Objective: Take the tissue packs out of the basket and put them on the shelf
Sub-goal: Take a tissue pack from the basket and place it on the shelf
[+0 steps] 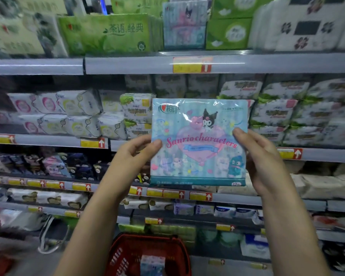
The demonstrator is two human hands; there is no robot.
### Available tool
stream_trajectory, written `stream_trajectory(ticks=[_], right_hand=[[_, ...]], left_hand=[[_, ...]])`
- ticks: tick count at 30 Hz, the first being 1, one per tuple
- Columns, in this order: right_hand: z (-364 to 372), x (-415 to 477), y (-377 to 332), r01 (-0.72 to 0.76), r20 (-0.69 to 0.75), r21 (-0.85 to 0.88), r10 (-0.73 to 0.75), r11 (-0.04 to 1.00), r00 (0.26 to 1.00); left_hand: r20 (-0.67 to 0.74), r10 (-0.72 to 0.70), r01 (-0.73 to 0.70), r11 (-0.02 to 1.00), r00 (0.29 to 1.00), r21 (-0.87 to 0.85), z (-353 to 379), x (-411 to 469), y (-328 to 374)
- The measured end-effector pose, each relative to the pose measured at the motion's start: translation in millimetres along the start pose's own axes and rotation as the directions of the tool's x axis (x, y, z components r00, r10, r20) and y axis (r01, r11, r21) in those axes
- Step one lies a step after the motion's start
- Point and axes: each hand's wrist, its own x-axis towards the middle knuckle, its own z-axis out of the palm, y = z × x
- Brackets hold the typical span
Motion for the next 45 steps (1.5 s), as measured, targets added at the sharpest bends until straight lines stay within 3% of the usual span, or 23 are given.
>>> stream_trajectory(ticks=[12, 21, 34, 45], right_hand=[[20, 11, -14, 0.036, -0.092, 0.02, -0.034, 0.999, 0.995], [44, 40, -30, 0.096, -0.071, -0.021, -0.097, 0.995, 0.993], [22, 98, -49, 0.144, -0.054, -0.031, -0.145, 0.989, 0.988], [7, 145, -83, 0.261, 0.005, -0.08, -0.262, 0.962, 0.965]], left_hand=[[0.054, 0.051, -0.048, 0.997, 0.997, -0.052, -14, 31, 14], [0.111, 0.148, -0.145, 0.989, 0.983, -0.038, -43, 66, 30], [0.045, 0.182, -0.18, 0.982, 0.982, -0.058, -12, 122, 35], [-0.094, 0.367, -0.378, 0.912, 0.925, -0.16, 17, 161, 55]])
